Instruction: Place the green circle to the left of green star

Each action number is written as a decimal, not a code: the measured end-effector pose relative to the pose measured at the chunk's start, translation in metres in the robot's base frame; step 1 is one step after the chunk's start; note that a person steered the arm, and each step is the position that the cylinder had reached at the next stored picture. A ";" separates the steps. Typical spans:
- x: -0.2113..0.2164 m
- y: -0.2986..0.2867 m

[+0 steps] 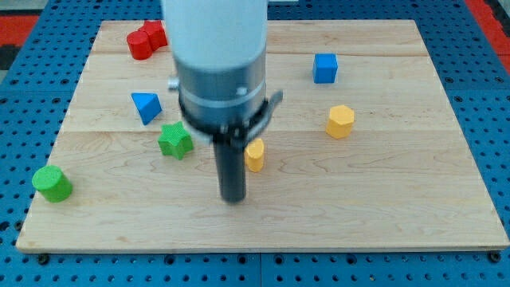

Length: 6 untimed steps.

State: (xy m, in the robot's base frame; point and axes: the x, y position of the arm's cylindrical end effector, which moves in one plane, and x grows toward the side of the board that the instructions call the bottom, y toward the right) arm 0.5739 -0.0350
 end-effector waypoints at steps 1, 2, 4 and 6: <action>0.044 -0.089; 0.041 -0.217; -0.026 -0.248; -0.002 -0.192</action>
